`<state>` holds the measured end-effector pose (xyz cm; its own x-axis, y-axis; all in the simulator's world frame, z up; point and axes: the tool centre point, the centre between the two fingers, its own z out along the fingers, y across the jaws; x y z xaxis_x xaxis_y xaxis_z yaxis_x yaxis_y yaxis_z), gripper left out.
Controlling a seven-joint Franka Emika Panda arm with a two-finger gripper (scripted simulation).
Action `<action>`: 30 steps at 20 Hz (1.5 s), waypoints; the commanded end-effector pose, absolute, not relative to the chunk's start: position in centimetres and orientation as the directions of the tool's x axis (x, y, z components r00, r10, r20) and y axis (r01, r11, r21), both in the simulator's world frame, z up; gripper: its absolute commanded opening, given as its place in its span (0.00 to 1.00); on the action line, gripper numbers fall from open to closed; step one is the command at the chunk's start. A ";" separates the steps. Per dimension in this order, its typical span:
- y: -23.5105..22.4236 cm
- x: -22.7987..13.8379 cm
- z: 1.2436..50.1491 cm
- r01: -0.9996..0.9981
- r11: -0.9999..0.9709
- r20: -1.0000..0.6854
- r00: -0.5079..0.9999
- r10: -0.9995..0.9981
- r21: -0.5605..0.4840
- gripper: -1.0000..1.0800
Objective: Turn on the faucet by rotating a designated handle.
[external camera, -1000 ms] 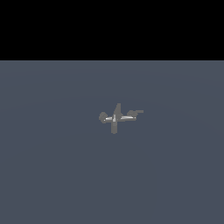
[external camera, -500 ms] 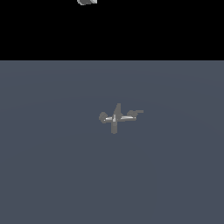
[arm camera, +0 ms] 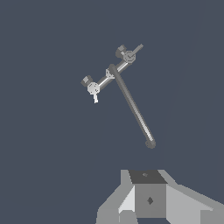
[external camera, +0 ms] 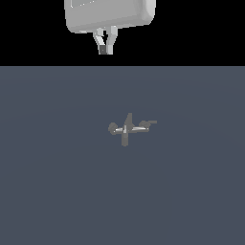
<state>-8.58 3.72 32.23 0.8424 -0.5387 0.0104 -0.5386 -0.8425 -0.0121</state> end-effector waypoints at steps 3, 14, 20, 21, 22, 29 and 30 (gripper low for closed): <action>3.1 -5.8 29.4 -0.617 -0.787 0.009 0.787 -0.617 -0.013 0.00; 0.3 0.7 22.4 -0.783 -0.622 0.006 0.622 -0.783 -0.010 0.00; -2.0 4.0 18.4 -0.859 -0.511 0.005 0.511 -0.859 -0.006 0.00; -2.4 4.5 17.7 -0.871 -0.492 0.005 0.492 -0.871 -0.006 0.00; -2.9 5.1 17.1 -0.882 -0.471 0.006 0.471 -0.882 -0.005 0.00; -6.5 8.6 12.3 -0.947 -0.320 0.005 0.320 -0.947 -0.002 0.00; -7.0 9.0 11.6 -0.954 -0.299 0.005 0.299 -0.954 -0.002 0.00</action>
<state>8.29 -6.19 12.65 0.3328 -0.9430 0.0044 -0.9430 -0.3328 -0.0018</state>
